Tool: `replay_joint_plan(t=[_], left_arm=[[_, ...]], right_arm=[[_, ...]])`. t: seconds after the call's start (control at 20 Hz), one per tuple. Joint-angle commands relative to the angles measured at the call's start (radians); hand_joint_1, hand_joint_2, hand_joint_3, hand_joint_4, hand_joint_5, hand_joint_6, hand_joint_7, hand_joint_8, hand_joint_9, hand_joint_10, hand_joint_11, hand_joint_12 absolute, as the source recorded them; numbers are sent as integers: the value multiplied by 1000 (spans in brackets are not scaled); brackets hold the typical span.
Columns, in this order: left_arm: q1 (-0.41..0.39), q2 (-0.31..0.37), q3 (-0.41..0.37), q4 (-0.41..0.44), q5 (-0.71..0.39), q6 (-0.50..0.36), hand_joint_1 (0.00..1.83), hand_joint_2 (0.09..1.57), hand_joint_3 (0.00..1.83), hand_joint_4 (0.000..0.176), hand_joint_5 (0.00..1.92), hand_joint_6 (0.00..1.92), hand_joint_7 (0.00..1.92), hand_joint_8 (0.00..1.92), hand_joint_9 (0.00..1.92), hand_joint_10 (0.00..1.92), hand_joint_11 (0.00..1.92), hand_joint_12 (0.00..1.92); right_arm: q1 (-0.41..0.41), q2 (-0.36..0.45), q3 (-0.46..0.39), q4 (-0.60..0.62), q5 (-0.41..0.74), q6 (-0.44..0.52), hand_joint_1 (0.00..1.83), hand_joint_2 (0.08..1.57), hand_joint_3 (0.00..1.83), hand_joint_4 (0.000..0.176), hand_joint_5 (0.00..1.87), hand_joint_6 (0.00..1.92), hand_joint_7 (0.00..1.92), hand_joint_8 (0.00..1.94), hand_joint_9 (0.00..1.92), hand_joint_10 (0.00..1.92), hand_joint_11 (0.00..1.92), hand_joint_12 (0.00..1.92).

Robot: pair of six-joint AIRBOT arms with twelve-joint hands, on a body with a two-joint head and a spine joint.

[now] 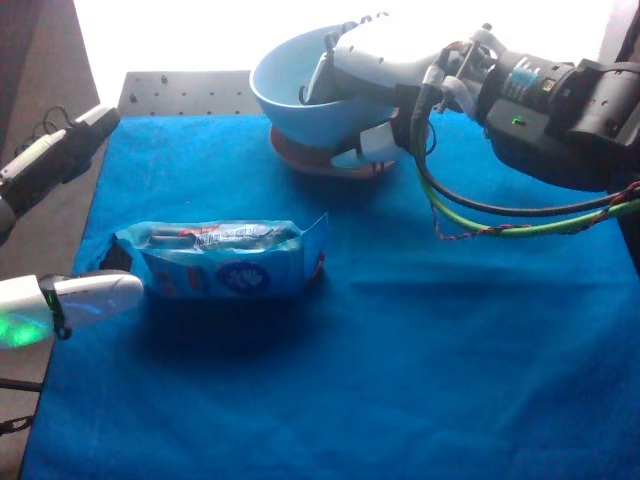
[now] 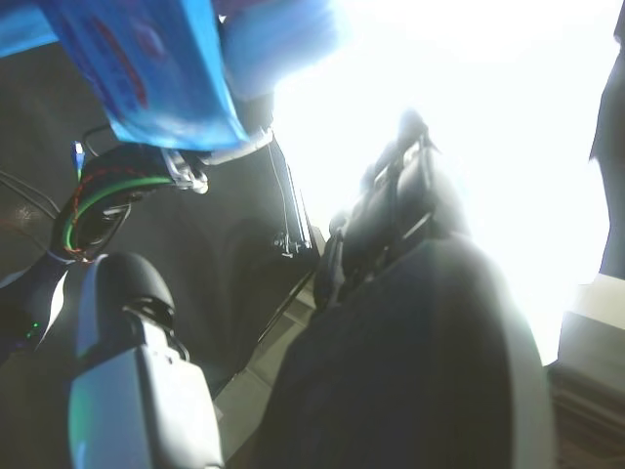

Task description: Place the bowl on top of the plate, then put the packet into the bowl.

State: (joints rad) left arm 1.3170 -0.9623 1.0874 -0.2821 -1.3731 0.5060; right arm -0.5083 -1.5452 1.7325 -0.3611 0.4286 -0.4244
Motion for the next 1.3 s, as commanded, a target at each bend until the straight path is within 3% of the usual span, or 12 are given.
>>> replay_joint_plan(t=[0.0,0.05,0.1,0.2,0.3,0.35,0.45,0.6,0.8,0.95,1.1,1.25], left_arm=[[-8,-3,4,-7,-126,-8,734,972,1,101,0,0,8,0,20,0,0,185],[-8,-3,4,-7,-126,-9,734,972,1,101,0,0,8,0,20,0,0,185],[-8,-3,4,-7,-126,-9,743,965,0,116,0,0,2,0,6,1,0,148],[-8,-3,3,-8,-127,-10,715,969,0,116,0,0,0,0,0,0,0,154],[-8,-3,1,-8,-128,-10,732,967,0,119,0,0,12,1,6,1,0,156],[-8,-3,0,-9,-129,-10,732,970,1,122,0,0,12,0,8,1,0,158],[-8,-5,-2,-12,-130,-10,756,979,2,124,0,0,18,3,6,1,0,134],[-7,-5,-4,-13,-130,-10,738,984,1,95,0,0,14,0,5,0,0,154],[-7,-5,-5,-14,-135,-10,750,967,0,152,0,0,18,2,11,4,0,77],[-7,-7,-5,-19,-135,-9,744,950,2,143,0,0,29,0,24,1,4,145],[-8,-15,3,-27,-119,-9,743,971,4,70,0,0,0,0,0,0,0,71],[-24,-22,29,-18,-45,-9,826,899,0,119,0,0,0,0,0,0,0,41]], right_arm=[[5,5,-4,13,85,0,1241,1415,0,0,1042,7,987,1107,992,1523,1013,1760],[3,6,-4,13,85,0,1241,1415,0,0,1042,7,987,1107,992,1523,1013,1760],[-1,9,-6,12,85,1,1211,1283,0,0,749,1097,732,1455,966,1570,978,1797],[-4,15,-10,12,85,5,1278,1305,0,0,737,219,650,1560,843,1535,832,1797],[-11,24,-15,-9,86,35,1254,1329,0,0,599,17,599,1591,735,1164,597,1599],[-15,30,-17,-18,86,52,982,1392,7,0,487,3,571,804,677,876,511,1425],[-30,50,-25,-19,86,57,758,1398,0,0,286,0,485,20,604,107,335,1028],[-38,64,-37,-19,86,61,745,1385,0,0,209,0,332,0,451,5,231,792],[-40,82,-61,-19,98,61,532,1399,3,36,108,0,172,0,278,0,133,613],[-46,126,-105,-15,154,61,185,1275,0,116,3,0,30,2,36,3,2,252],[-64,184,-154,34,264,61,167,1216,0,149,0,0,0,0,0,0,0,2],[-65,211,-175,81,361,61,192,1131,0,175,0,0,0,0,0,0,0,0]])
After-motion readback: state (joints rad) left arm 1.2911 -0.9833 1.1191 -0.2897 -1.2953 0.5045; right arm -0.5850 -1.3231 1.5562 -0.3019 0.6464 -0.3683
